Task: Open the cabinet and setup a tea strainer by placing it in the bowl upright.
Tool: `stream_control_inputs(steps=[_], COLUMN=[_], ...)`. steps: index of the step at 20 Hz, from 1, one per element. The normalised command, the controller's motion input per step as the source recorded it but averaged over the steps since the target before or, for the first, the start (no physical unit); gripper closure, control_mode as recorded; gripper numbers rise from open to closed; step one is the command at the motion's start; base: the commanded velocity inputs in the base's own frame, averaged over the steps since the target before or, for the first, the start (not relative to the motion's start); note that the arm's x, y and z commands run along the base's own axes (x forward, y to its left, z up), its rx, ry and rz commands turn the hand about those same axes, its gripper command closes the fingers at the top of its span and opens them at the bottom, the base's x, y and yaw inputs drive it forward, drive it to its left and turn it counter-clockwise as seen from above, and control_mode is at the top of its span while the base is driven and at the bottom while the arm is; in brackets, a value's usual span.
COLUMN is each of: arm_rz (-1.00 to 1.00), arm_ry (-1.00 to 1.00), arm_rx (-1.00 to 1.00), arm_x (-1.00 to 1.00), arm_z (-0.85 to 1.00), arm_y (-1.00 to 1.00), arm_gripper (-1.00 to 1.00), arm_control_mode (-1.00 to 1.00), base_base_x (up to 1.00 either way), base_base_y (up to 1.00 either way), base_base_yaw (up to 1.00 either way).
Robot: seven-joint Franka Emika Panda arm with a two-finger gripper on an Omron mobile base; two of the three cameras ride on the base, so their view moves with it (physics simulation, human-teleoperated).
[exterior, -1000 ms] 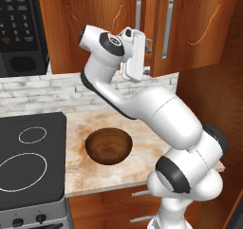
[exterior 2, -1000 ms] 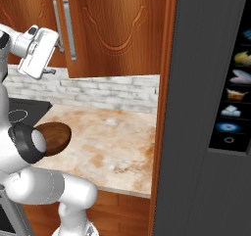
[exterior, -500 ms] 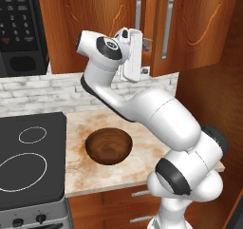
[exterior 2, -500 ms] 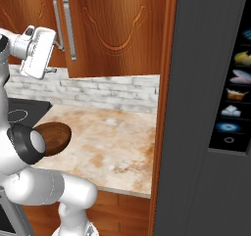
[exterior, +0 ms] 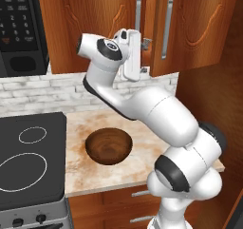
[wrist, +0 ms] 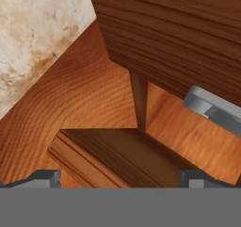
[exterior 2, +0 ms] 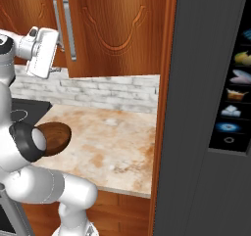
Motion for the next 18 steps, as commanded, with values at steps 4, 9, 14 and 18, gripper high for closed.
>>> stream_control_inputs(steps=[4, 9, 14, 18], arm_rz=[0.00, 0.00, 0.00, 0.00], arm_ry=[0.00, 0.00, 0.00, 0.00], arm_rx=[0.00, 0.00, 0.00, 0.00], arm_x=[0.07, 0.05, 0.00, 0.00], arm_z=[0.00, 0.00, 0.00, 0.00], arm_y=[-0.18, -0.27, -0.45, -0.59], arm_gripper=[-1.00, -1.00, -1.00, -1.00], arm_control_mode=[-1.00, -1.00, -1.00, -1.00], base_base_x=[0.00, 0.00, 0.00, 0.00], base_base_y=[0.00, 0.00, 0.00, 0.00], base_base_yaw=[0.00, 0.00, 0.00, 0.00])
